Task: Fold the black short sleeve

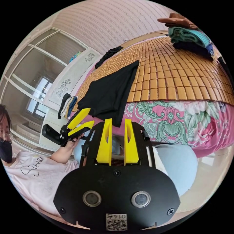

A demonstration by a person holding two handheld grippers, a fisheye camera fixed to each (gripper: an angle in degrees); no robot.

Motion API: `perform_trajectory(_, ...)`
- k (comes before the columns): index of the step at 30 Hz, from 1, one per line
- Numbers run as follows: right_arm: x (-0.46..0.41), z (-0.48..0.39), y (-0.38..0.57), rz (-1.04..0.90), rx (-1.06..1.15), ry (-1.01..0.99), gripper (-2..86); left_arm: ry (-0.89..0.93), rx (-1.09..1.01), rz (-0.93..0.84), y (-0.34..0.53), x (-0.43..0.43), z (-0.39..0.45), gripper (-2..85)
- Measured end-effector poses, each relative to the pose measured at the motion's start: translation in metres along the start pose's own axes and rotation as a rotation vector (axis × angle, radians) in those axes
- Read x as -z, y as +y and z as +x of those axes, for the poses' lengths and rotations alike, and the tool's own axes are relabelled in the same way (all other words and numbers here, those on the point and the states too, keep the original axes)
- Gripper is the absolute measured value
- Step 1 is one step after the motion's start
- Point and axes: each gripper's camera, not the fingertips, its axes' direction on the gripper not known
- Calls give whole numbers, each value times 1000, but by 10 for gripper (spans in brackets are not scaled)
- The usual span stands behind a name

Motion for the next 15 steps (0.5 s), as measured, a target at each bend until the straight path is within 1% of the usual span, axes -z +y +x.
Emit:
perform_trajectory(2,-2,11,3,-45,26,-89,37,-1,-62,-40,-6,-11,18,136)
perform_trajectory(5,2,25,6,-57,18,-122,12,23,-112,-127,-15,-33,38,156)
perform_trajectory(10,26,47,10,-33,26,-206,1,-39,-100,-134,-29,-51,51,178)
perform_trajectory(13,48,57,13,5,40,-256,3,-44,-140,-176,-35,-70,62,180)
perform_trajectory(15,63,64,14,21,34,-211,10,-25,-152,-202,-37,-81,71,181)
